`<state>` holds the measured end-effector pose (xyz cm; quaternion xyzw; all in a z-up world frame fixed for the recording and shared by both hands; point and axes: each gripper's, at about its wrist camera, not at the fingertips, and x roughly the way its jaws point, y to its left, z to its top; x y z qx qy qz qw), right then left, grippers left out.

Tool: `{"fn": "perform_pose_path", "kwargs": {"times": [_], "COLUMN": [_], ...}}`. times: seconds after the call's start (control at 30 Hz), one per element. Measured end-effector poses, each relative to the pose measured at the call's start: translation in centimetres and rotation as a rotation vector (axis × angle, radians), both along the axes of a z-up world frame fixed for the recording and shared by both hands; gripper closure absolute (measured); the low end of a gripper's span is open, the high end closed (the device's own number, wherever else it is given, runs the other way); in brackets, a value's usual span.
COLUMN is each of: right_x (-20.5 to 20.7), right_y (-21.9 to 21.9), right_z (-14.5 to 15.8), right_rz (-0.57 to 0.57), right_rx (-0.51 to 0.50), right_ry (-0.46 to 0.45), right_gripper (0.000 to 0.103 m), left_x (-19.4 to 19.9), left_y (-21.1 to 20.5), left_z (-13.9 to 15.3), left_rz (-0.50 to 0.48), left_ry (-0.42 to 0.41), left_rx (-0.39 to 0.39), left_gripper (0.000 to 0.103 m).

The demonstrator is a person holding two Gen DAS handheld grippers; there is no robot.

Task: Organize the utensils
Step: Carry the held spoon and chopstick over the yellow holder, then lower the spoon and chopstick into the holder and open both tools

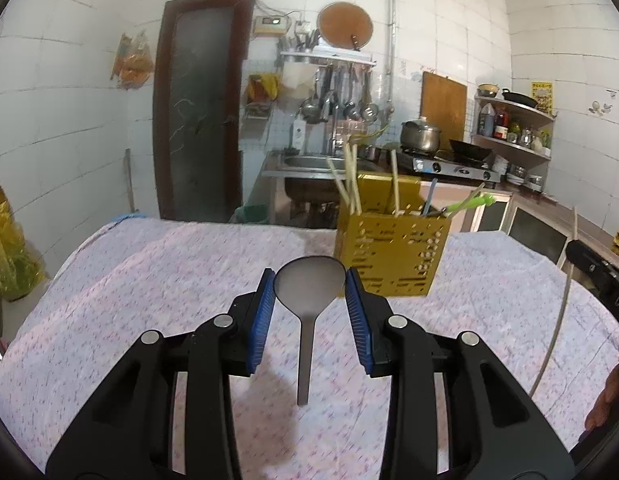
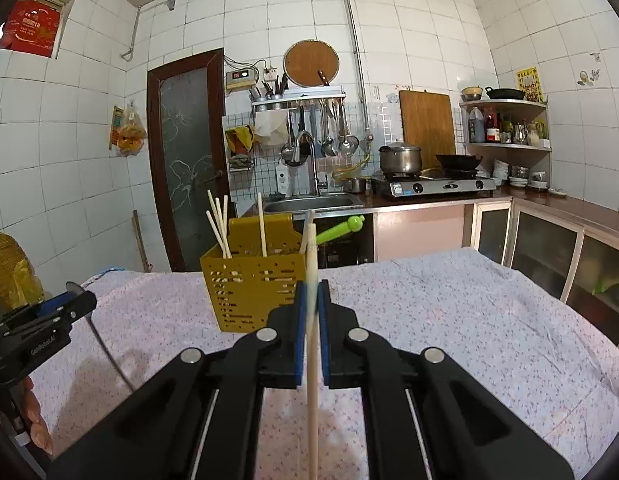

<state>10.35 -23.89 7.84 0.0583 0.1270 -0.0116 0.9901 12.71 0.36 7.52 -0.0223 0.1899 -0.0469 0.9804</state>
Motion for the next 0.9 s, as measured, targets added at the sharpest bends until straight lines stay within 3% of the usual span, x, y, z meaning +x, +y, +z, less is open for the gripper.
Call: {"fn": "perform_pose_path", "kwargs": {"times": [0.3, 0.6, 0.73, 0.9], "right_x": [4.1, 11.1, 14.4, 17.7], "right_y": [-0.4, 0.9, 1.1, 1.3], "right_z": [4.9, 11.0, 11.8, 10.9], "right_rz": [0.031, 0.044, 0.033, 0.031], "right_rx": [0.017, -0.005, 0.002, 0.014], "right_ry": [-0.094, -0.238, -0.274, -0.276], "right_gripper": [0.097, 0.097, 0.097, 0.097], "left_x": [4.1, 11.8, 15.0, 18.5], "left_y": [-2.8, -4.7, -5.8, -5.7], "left_z": [5.6, 11.8, 12.1, 10.2], "left_rz": [-0.056, -0.093, -0.096, -0.106], "left_ry": [-0.126, -0.272, -0.305, -0.267], "left_rx": [0.009, -0.095, -0.089, -0.116], "left_gripper": [0.069, 0.069, 0.068, 0.068]}}
